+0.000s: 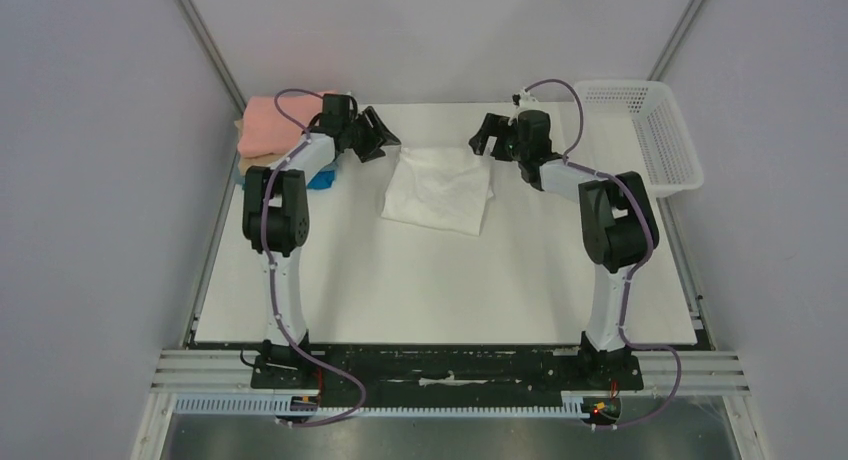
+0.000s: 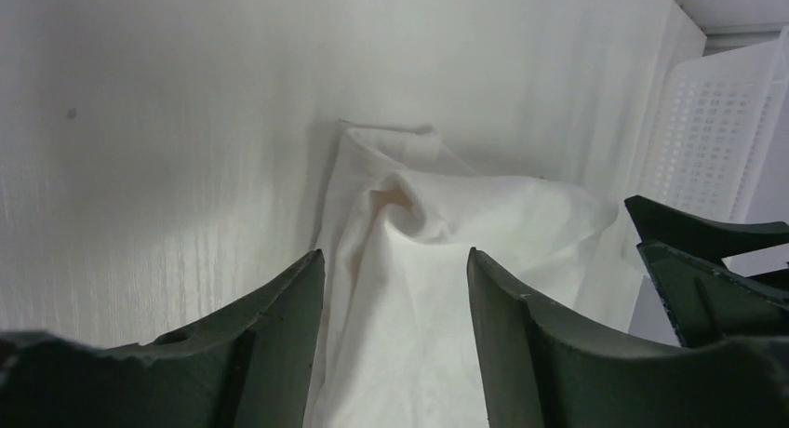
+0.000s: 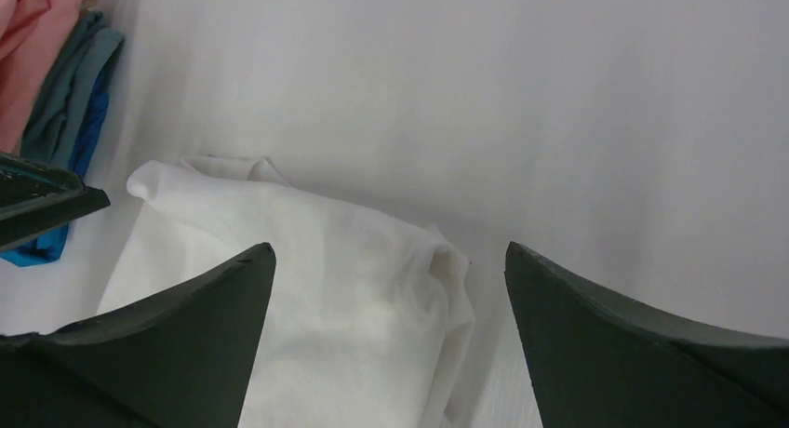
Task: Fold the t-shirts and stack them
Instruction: Fold the long partially folded tshirt into a neat square, then smooth out wrinkles on the folded tshirt
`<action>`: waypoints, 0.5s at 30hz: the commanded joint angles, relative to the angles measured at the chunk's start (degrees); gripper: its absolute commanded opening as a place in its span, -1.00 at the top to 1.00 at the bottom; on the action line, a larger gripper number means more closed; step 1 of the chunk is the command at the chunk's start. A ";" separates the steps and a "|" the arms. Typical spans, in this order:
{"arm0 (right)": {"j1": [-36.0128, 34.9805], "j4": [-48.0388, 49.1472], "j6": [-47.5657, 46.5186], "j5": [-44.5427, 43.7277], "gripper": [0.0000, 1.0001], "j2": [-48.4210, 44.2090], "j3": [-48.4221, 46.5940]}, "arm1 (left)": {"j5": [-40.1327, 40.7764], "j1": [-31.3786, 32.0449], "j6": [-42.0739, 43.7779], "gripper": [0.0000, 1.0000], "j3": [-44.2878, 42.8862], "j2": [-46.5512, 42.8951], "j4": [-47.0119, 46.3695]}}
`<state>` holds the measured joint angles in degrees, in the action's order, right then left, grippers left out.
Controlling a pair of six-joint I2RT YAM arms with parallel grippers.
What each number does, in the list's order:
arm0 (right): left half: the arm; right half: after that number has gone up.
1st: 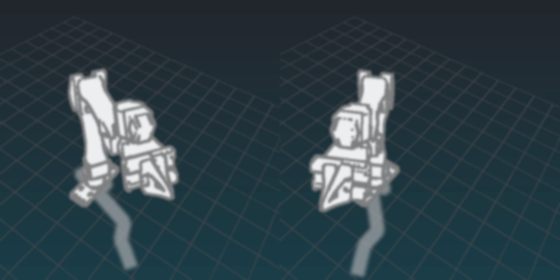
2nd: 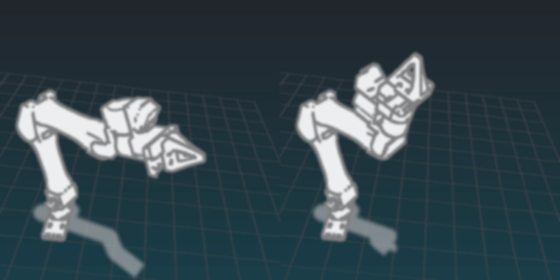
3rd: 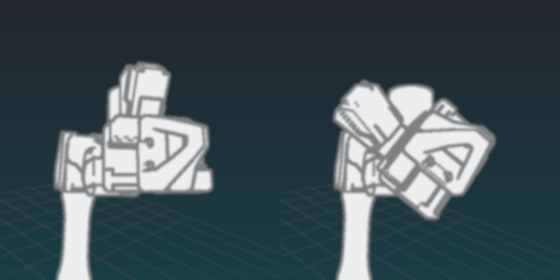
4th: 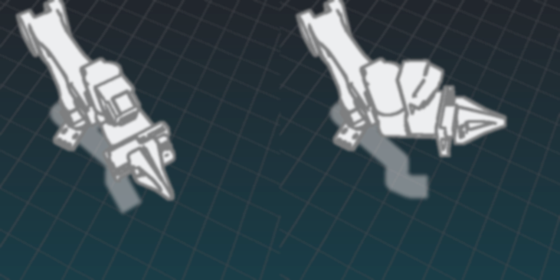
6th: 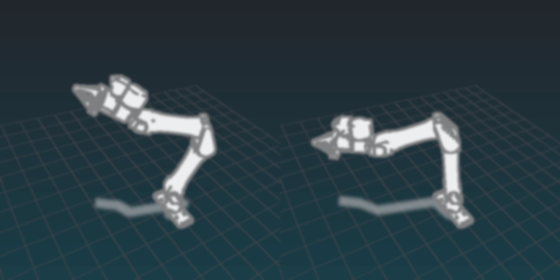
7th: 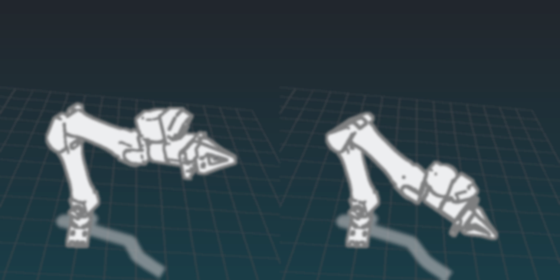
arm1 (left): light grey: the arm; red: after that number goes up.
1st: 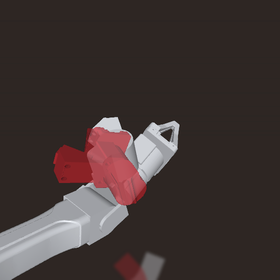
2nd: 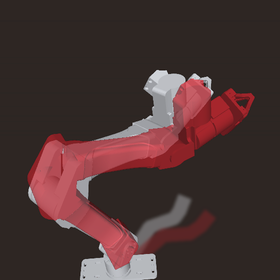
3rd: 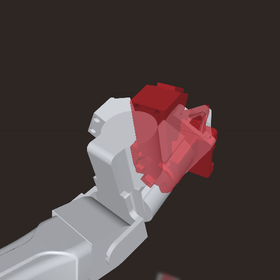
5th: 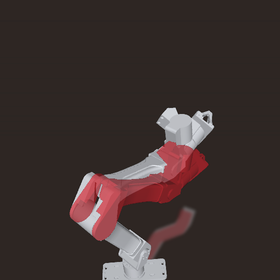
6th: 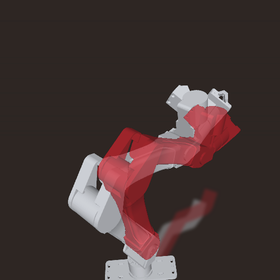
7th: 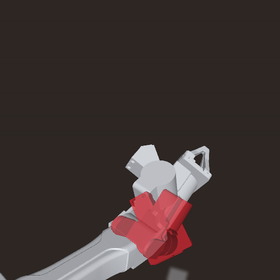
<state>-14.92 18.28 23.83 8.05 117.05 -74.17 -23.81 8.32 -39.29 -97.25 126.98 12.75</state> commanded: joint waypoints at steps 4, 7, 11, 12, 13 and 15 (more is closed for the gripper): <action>0.21 0.73 -3.10 4.02 -0.96 -10.49 0.97 | 4.20 3.00 5.95 -0.55 -0.59 -11.90 4.79; -0.43 5.08 -1.02 11.40 -0.96 -14.04 7.22 | 4.08 5.63 7.16 -0.57 5.50 -16.74 3.29; -1.88 12.06 3.47 20.95 -0.96 -12.10 10.17 | -2.40 7.56 5.15 -0.59 11.58 -16.32 -2.37; -2.26 12.68 4.32 22.03 -0.96 -10.67 9.27 | -2.75 7.71 4.49 -0.60 11.43 -14.92 -2.32; -2.35 12.66 4.95 22.64 -0.96 -8.86 7.59 | -3.24 7.74 4.31 -0.60 10.87 -13.50 -2.22; -2.48 12.65 6.09 23.50 -0.96 -4.83 4.02 | -3.52 7.77 4.26 -0.61 9.23 -10.07 -1.75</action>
<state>-16.71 26.70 26.24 25.04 106.00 -65.60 -24.51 16.73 -35.88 -87.72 111.00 12.25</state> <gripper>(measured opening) 0.979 0.798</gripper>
